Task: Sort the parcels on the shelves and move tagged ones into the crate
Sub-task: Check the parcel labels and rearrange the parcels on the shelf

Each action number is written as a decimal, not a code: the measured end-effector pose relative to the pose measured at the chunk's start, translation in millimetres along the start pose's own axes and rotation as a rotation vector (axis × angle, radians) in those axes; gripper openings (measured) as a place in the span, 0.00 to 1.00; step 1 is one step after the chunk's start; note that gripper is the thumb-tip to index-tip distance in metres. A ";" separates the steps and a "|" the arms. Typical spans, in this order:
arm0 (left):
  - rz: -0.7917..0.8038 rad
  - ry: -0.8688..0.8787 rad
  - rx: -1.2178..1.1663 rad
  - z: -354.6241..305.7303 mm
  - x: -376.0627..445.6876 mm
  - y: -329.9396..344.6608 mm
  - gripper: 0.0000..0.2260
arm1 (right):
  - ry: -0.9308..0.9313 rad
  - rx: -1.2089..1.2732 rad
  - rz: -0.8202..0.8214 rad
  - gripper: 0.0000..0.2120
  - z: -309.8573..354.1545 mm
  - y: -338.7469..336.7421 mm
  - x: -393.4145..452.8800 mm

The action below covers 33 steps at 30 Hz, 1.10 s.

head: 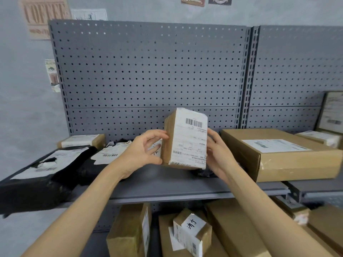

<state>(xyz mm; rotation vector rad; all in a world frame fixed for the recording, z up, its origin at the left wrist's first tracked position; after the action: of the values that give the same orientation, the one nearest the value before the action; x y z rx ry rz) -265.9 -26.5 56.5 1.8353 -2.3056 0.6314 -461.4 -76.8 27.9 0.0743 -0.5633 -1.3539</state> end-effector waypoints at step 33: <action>-0.340 -0.466 0.131 57.1 39.3 -90.8 0.28 | 0.276 -0.594 -0.088 0.25 -69.1 52.3 67.6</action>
<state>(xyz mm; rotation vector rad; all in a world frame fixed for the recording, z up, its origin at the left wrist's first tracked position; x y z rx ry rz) -180.2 -100.4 40.6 2.5912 -2.1430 0.3366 -378.0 -146.2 10.4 -0.1981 0.0858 -1.5179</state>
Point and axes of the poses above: each hand's wrist, its own x-axis towards the middle knuckle, its own y-axis out of the palm, z = x × y, the point moved 7 cm from there along x, towards the middle knuckle, and after that the axes turned 4 degrees about -y, right-handed, at the moved point
